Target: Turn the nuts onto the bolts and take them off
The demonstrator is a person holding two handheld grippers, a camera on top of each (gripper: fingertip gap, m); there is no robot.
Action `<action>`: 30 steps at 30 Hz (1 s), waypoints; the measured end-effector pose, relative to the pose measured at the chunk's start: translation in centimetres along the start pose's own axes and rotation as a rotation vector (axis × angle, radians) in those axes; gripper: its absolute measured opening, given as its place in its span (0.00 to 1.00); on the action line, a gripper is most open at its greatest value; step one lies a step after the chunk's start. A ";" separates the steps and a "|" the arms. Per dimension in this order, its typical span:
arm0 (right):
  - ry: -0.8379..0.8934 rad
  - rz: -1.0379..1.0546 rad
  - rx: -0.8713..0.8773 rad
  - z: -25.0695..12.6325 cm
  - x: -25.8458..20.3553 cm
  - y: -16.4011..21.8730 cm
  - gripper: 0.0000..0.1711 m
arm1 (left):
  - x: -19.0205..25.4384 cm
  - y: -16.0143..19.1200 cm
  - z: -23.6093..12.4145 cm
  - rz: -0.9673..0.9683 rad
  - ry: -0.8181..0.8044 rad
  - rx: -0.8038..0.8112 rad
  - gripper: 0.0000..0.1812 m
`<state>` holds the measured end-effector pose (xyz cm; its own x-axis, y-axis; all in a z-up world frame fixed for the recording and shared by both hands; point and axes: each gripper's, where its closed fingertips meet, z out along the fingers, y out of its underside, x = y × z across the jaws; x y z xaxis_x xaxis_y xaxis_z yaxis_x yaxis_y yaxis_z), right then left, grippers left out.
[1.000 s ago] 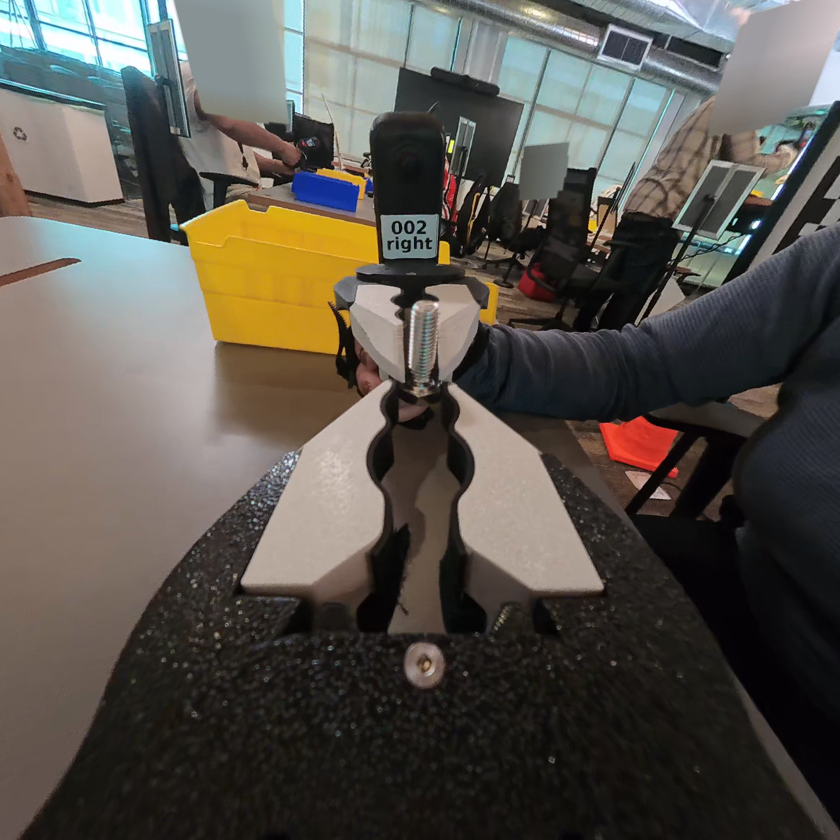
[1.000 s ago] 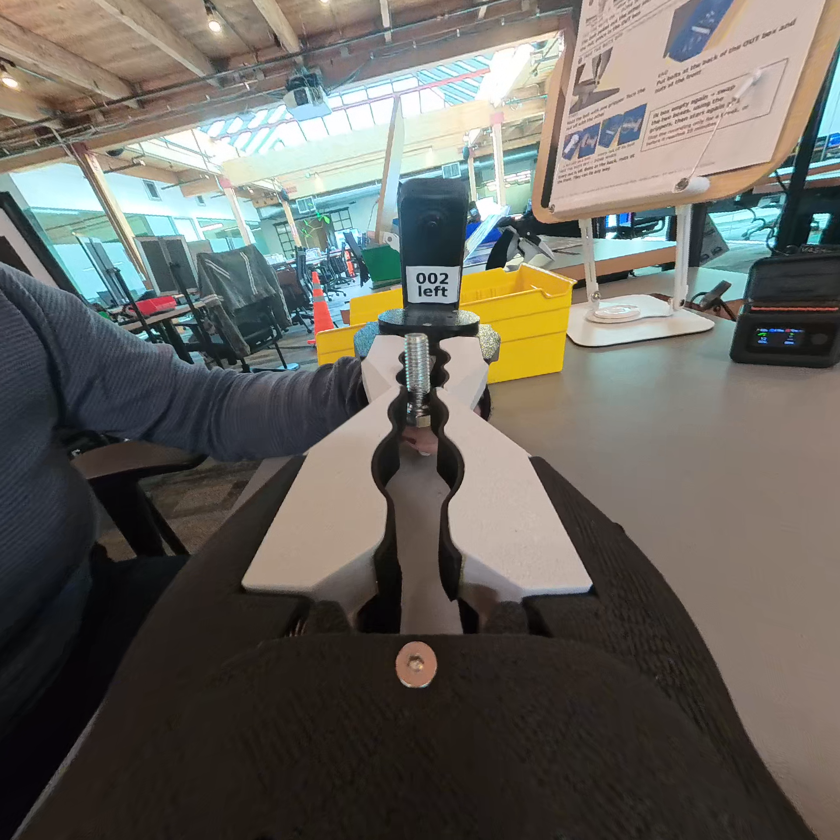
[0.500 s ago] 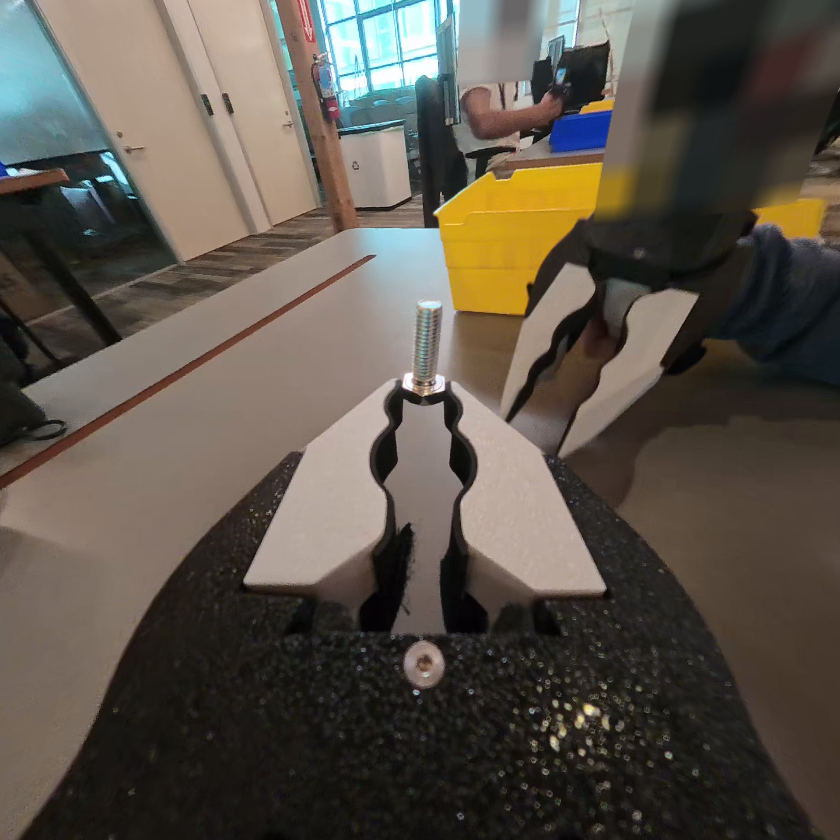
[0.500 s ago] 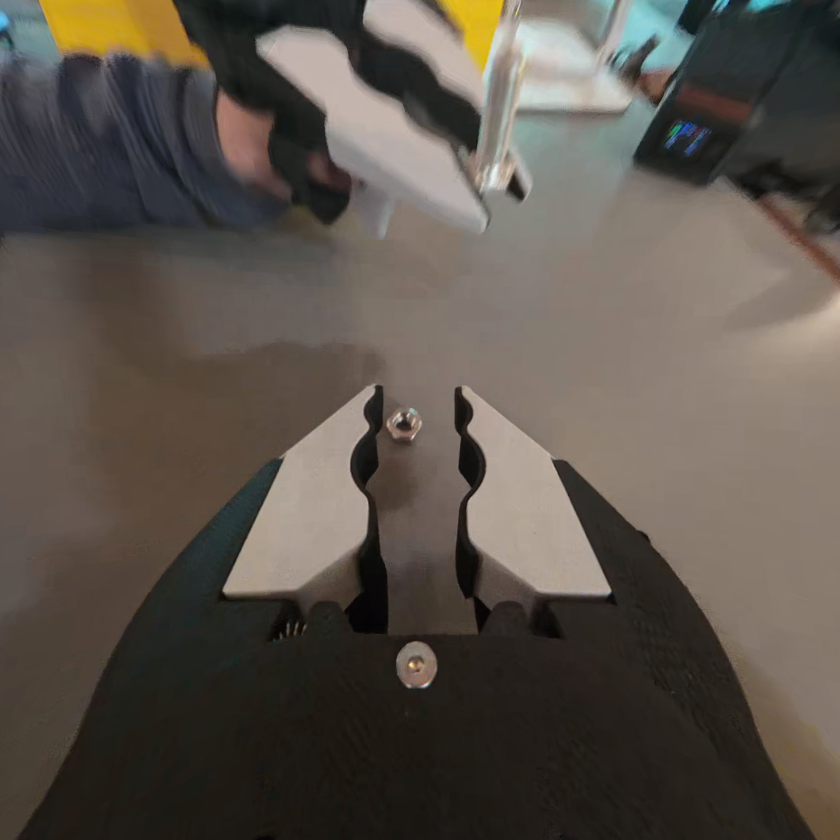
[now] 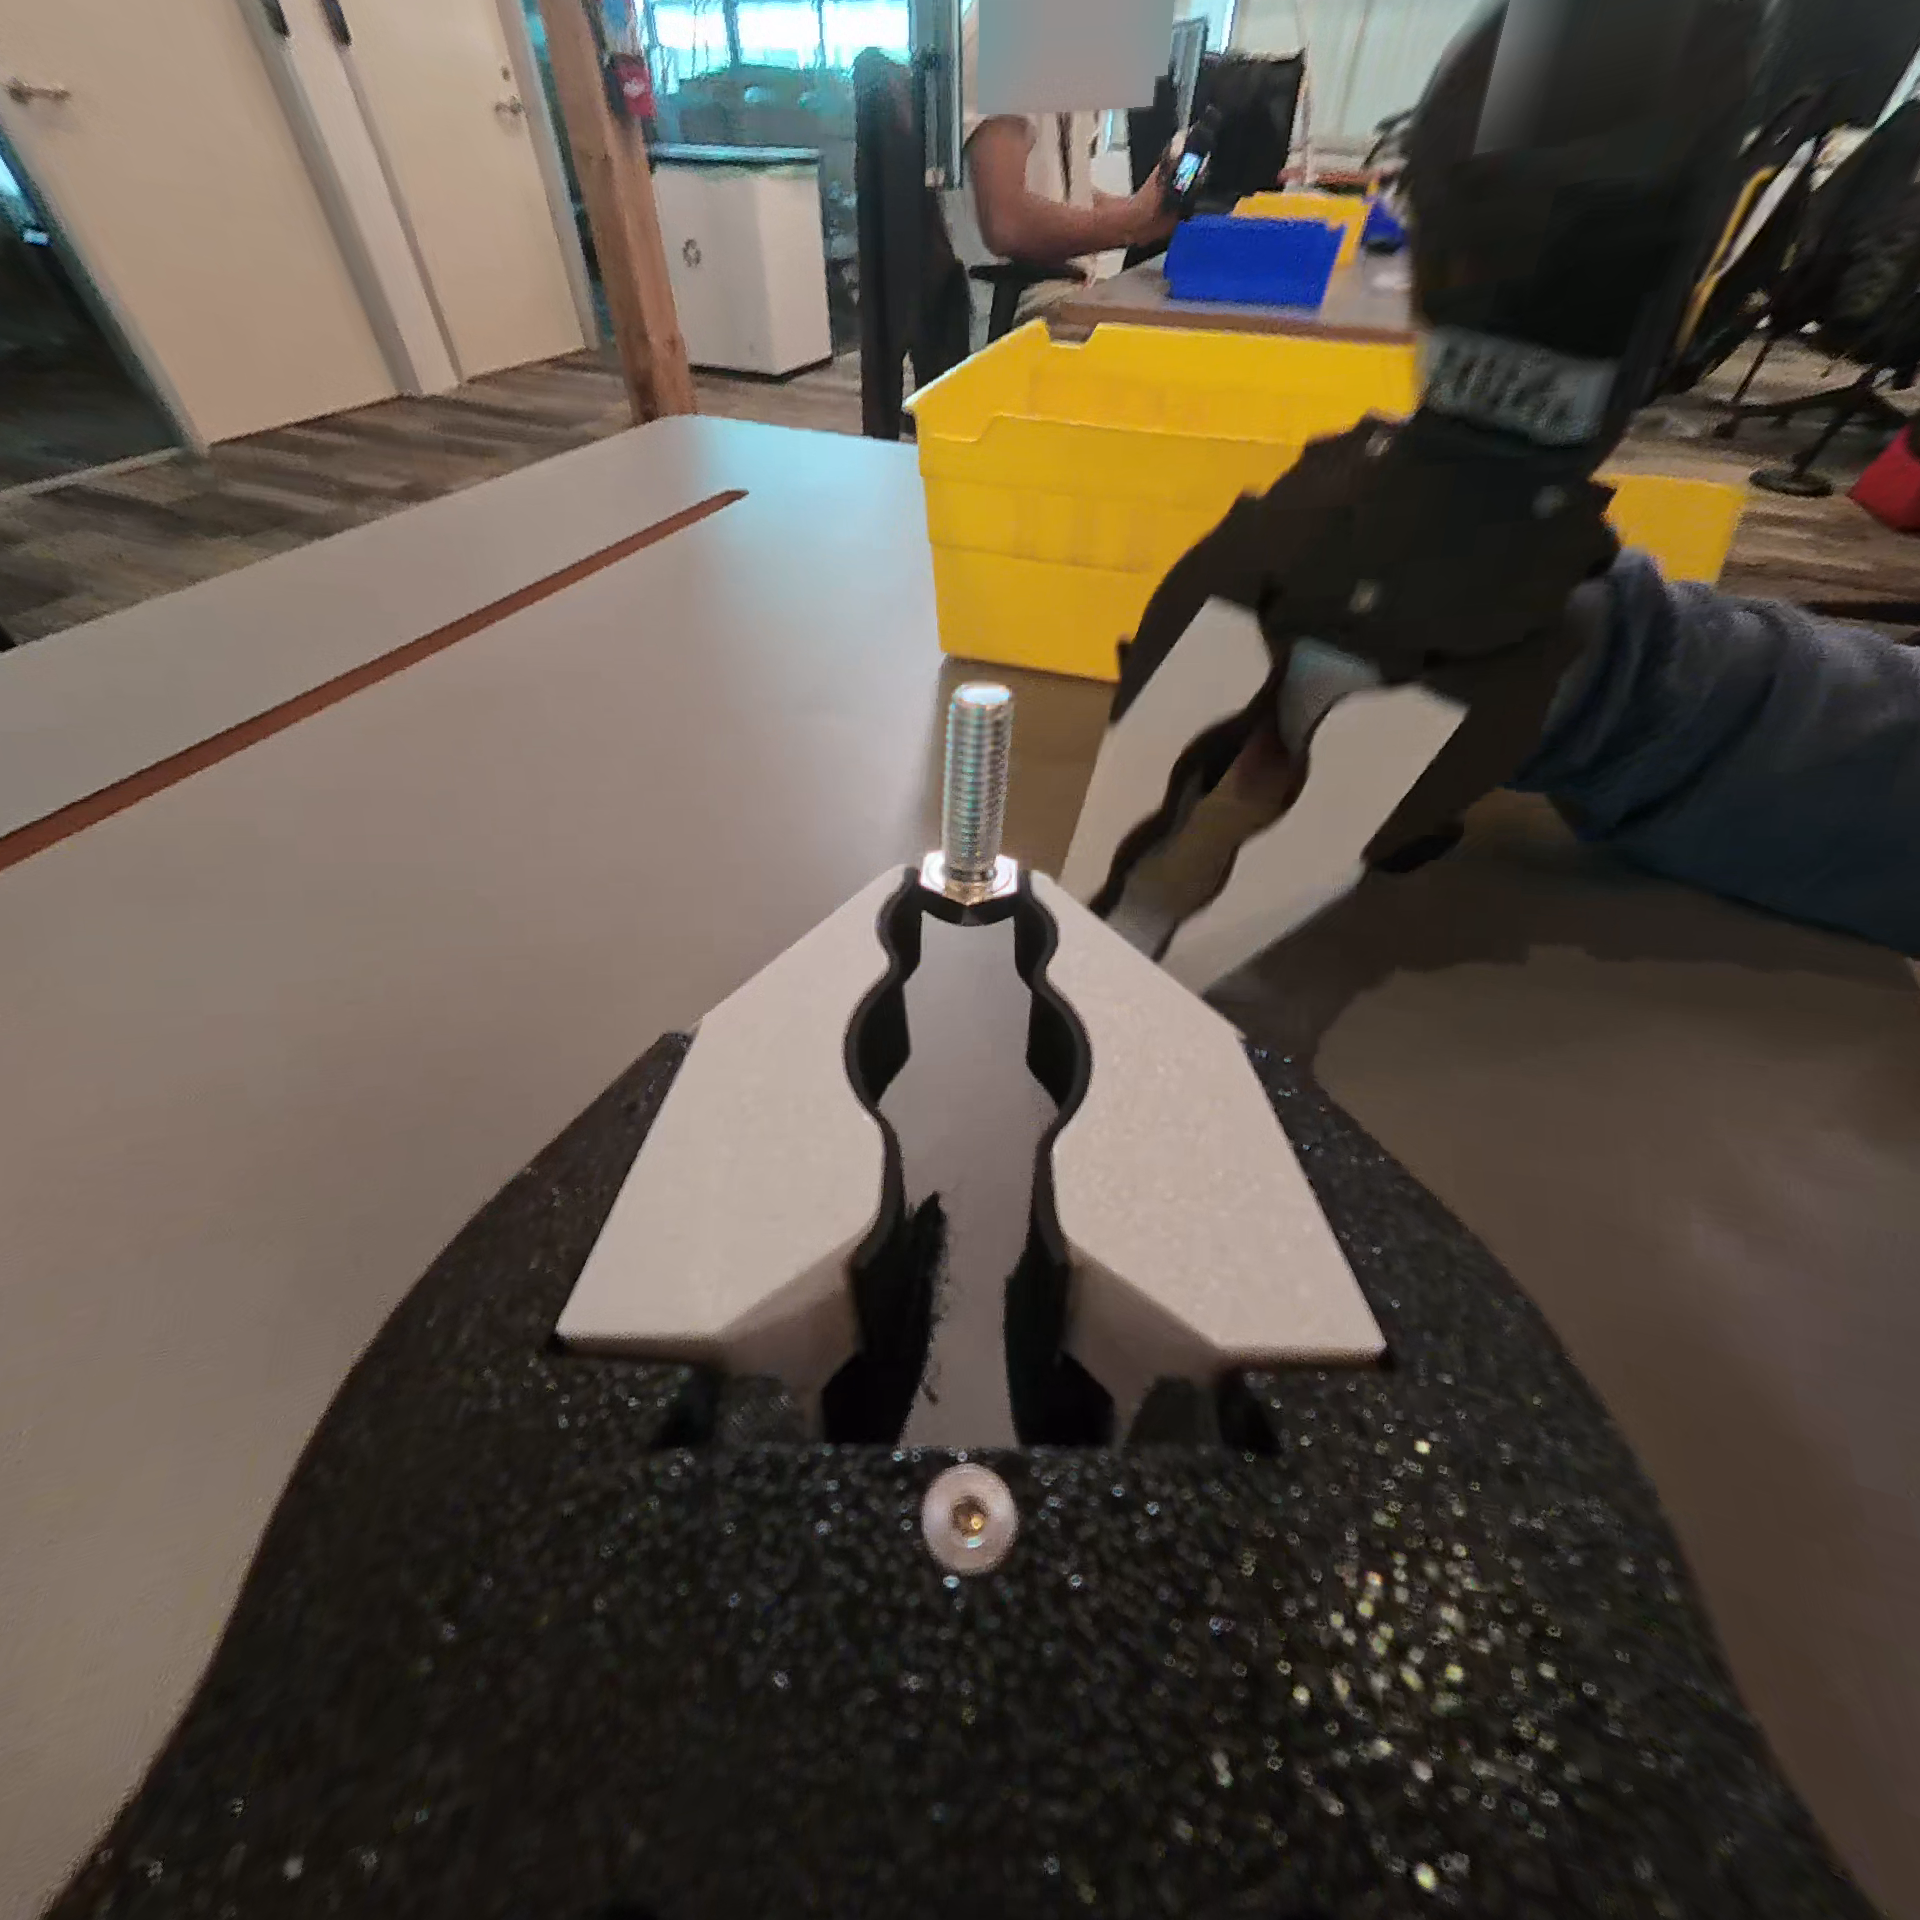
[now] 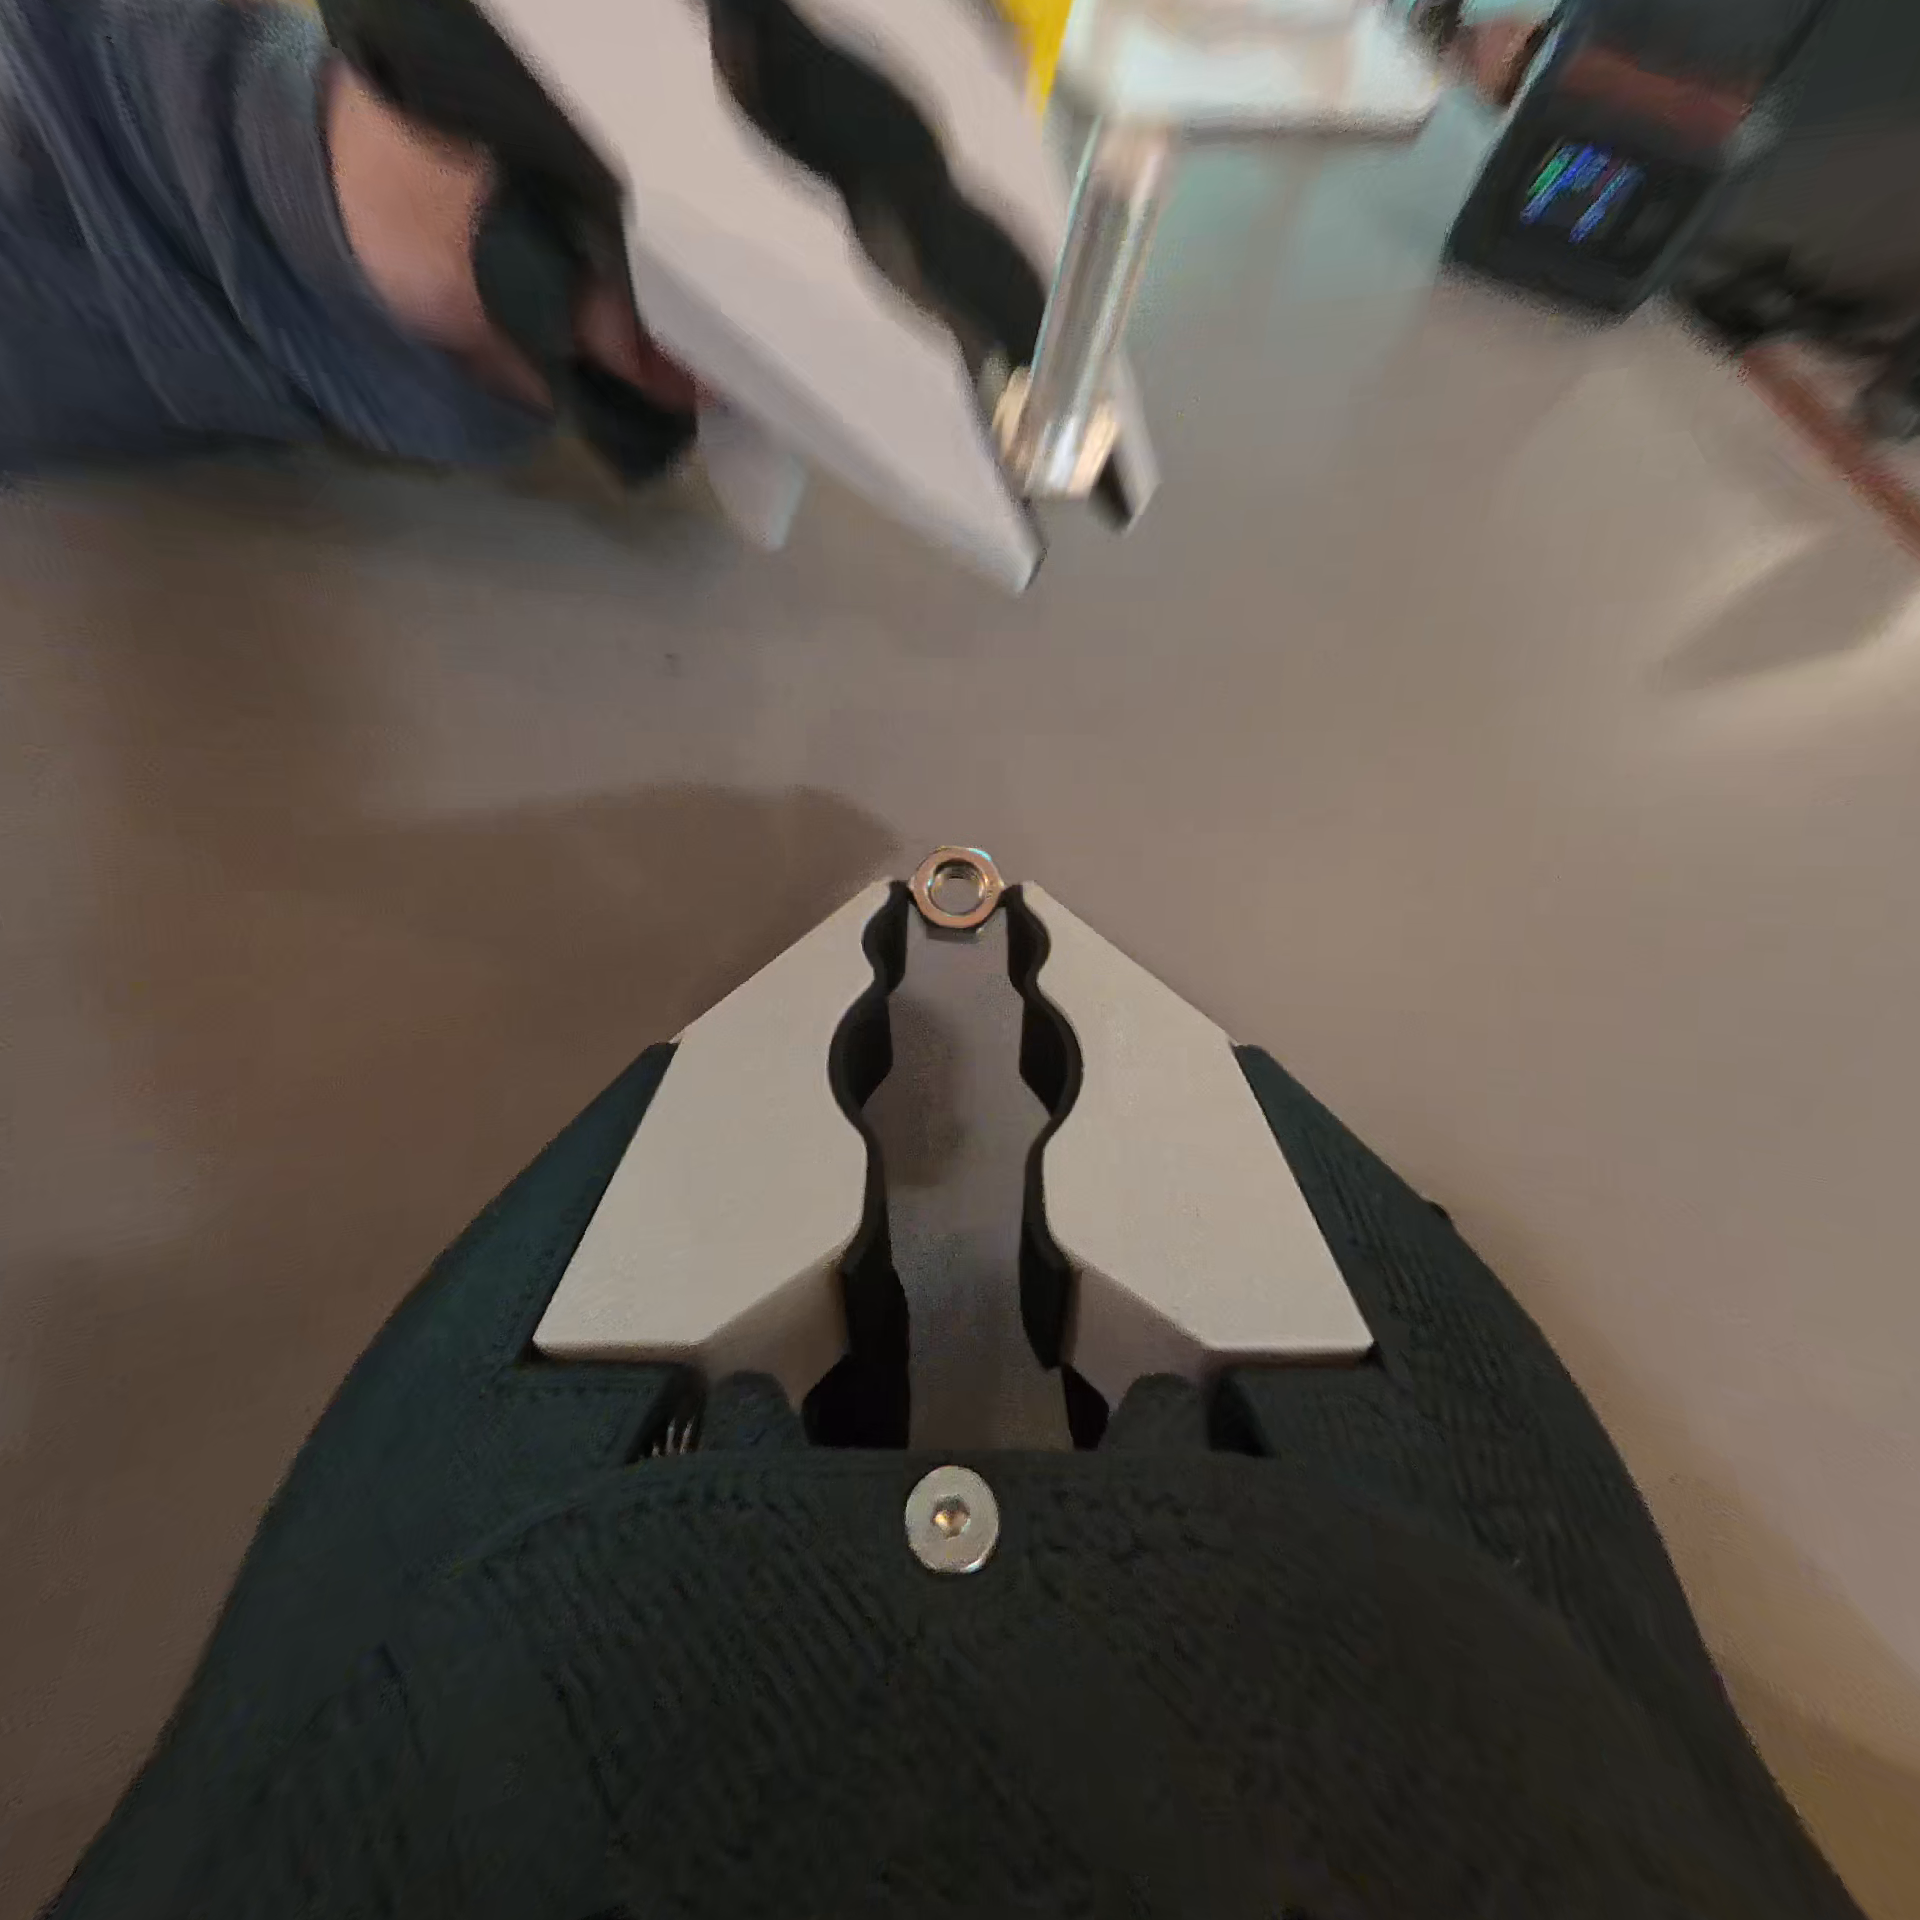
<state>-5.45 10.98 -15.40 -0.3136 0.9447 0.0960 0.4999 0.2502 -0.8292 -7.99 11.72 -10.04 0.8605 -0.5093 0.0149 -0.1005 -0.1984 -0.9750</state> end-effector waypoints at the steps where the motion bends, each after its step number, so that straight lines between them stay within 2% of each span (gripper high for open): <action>1: 0.016 0.019 0.076 -0.7 0.4 -1.4 0.10 | -0.1 0.2 0.1 -0.004 -0.008 -0.018 0.09; 4: 0.035 0.072 0.310 -3.6 1.1 -5.2 0.10 | 0.3 0.9 0.4 -0.005 0.004 -0.063 0.09; 6: 0.036 0.091 0.391 -5.0 1.2 -6.5 0.10 | 1.1 1.4 0.8 0.021 0.039 -0.094 0.09; 14: -0.007 0.050 0.278 -4.0 0.0 -5.4 0.10 | 3.2 3.2 2.1 0.139 0.076 -0.210 0.09; 22: 0.005 0.021 0.210 -4.0 0.0 -4.5 0.10 | 3.5 3.6 2.4 0.128 0.089 -0.221 0.09; 30: -0.002 0.037 0.229 -4.5 0.0 -4.8 0.10 | 4.2 3.0 2.6 0.033 0.144 -0.160 0.09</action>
<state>-4.22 10.72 -8.93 -0.3005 0.9517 0.0626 0.3147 0.1609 -0.9355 -3.40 11.22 -13.44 0.7763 -0.6298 0.0261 -0.2157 -0.3044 -0.9278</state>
